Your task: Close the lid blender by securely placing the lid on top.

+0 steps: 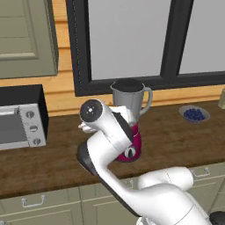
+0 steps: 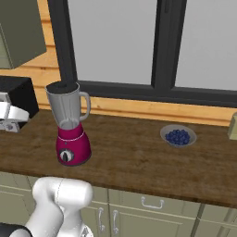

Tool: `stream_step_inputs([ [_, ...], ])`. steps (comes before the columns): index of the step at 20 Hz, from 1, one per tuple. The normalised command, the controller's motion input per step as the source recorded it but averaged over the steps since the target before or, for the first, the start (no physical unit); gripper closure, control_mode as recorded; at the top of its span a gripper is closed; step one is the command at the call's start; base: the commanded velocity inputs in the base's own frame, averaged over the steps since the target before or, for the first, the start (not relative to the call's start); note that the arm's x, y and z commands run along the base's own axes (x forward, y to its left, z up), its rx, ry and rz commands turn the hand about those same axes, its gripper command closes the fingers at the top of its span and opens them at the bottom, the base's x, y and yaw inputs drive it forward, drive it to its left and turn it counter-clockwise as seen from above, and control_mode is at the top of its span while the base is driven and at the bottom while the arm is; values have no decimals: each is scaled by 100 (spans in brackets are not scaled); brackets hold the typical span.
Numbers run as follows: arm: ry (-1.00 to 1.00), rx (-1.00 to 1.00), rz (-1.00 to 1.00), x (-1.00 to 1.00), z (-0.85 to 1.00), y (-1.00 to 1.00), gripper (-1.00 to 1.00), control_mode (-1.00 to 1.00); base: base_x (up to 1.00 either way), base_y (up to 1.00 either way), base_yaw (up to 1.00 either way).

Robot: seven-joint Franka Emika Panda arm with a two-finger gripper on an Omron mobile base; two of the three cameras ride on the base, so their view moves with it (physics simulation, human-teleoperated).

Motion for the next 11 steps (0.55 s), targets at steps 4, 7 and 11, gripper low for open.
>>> stream_step_inputs([
  [4, 17, 1, 0, -3, -36, 25, -100, -100, 0, 0, 0],
  [7, 0, -1, 0, 0, 0, 2, -100, -100, 0, 0, 0],
  [11, 0, 0, 0, 0, 0, 0, -100, -100, 0, 0, 0],
])
